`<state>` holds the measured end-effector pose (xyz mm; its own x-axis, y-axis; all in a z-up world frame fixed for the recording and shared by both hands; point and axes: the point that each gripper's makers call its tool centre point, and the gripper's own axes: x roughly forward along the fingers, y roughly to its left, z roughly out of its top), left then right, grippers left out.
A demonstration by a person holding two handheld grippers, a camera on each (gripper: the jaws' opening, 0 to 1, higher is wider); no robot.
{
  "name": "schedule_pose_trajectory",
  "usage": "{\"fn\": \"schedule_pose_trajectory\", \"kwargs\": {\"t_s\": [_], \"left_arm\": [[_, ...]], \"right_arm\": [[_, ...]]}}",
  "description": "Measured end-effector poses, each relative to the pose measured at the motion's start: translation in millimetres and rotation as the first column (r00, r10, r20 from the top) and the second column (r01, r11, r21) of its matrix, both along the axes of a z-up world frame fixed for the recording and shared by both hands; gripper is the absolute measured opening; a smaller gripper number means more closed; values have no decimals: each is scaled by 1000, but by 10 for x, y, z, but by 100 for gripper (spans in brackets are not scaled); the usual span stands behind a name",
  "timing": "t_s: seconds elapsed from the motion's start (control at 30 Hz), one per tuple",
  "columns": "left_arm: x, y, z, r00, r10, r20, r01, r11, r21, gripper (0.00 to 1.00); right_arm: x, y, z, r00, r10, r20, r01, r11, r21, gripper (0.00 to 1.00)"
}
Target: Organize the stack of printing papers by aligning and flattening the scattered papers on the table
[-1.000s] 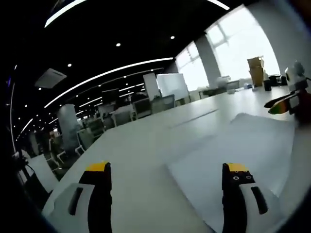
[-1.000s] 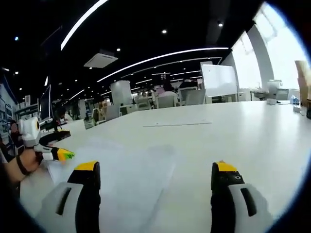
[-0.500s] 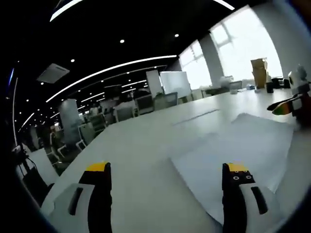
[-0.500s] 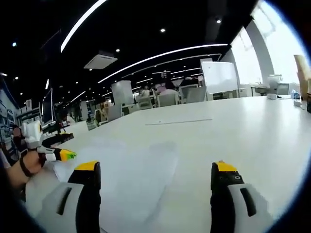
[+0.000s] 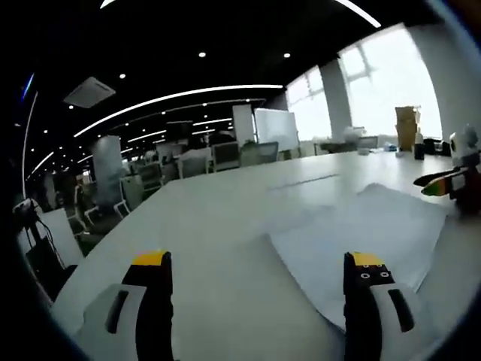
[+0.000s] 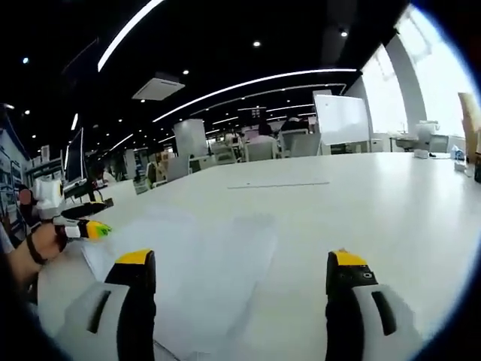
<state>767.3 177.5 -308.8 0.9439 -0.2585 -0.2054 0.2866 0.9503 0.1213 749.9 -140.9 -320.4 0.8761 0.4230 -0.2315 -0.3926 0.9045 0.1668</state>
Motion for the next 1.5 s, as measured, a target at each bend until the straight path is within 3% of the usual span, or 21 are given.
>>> {"fn": "schedule_pose_trajectory", "kwargs": {"t_s": [0.3,0.63,1.17,1.5], "left_arm": [[-44,88,-60,1000,9,-8,-9,1000,17,97],[-141,82,-64,1000,-6,-6,7,999,36,97],[-350,135,79,1000,-13,9,13,999,29,97],[-429,159,80,1000,-12,7,12,1000,14,97]], "right_arm": [[-75,-111,-3,1000,-18,10,18,1000,-14,88],[-233,-121,-25,1000,-8,-19,8,1000,3,89],[-316,-215,-55,1000,-8,-22,8,1000,0,89],[-390,-339,-67,1000,-23,-19,23,1000,-17,89]]}}
